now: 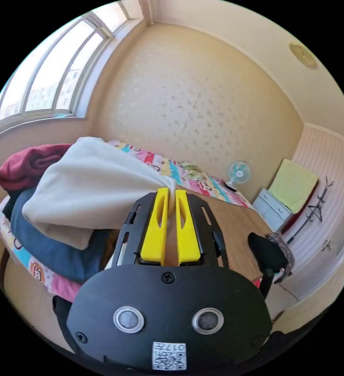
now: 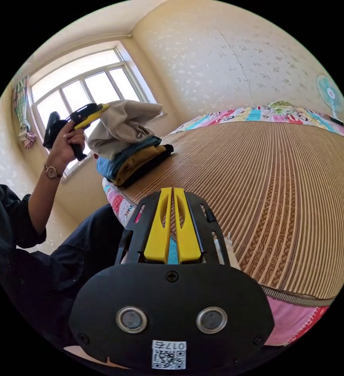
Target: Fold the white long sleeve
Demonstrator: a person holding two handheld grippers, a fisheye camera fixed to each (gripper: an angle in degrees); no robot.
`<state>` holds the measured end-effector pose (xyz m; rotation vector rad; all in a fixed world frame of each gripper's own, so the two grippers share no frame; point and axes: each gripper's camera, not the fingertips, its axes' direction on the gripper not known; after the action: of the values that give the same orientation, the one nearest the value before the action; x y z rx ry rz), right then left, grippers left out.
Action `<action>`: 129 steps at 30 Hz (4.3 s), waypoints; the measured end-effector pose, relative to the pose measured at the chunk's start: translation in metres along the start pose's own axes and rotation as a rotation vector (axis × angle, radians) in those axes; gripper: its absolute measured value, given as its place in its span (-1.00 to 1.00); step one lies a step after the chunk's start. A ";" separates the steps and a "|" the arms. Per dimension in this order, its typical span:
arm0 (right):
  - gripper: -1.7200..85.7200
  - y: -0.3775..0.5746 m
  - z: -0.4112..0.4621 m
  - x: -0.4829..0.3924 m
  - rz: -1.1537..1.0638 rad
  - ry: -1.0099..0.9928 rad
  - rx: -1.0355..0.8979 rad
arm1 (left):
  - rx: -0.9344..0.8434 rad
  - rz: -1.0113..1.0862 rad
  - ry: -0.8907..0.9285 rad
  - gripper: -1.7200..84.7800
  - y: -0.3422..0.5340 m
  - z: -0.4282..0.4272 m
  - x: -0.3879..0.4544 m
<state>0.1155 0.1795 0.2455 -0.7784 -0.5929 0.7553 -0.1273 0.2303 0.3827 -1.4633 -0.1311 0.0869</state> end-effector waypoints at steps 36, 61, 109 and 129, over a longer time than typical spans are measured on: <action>-0.91 -0.039 -0.098 0.117 0.242 -0.300 0.228 | -0.956 0.592 -0.426 -0.96 0.091 0.270 0.123; -0.92 -0.062 -0.085 0.126 0.232 -0.342 0.197 | -0.778 0.385 -0.319 -0.97 0.108 0.283 0.075; -0.95 -0.105 -0.025 0.167 0.107 -0.450 -0.114 | -1.255 0.336 -0.269 -0.98 0.027 0.446 0.082; -0.95 -0.110 -0.038 0.223 0.149 -0.491 -0.101 | -0.443 -0.309 0.458 -0.96 0.008 0.274 -0.086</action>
<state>0.3169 0.2855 0.3537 -0.7369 -1.0278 1.0727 -0.2512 0.4887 0.3996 -1.8462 0.0010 -0.5573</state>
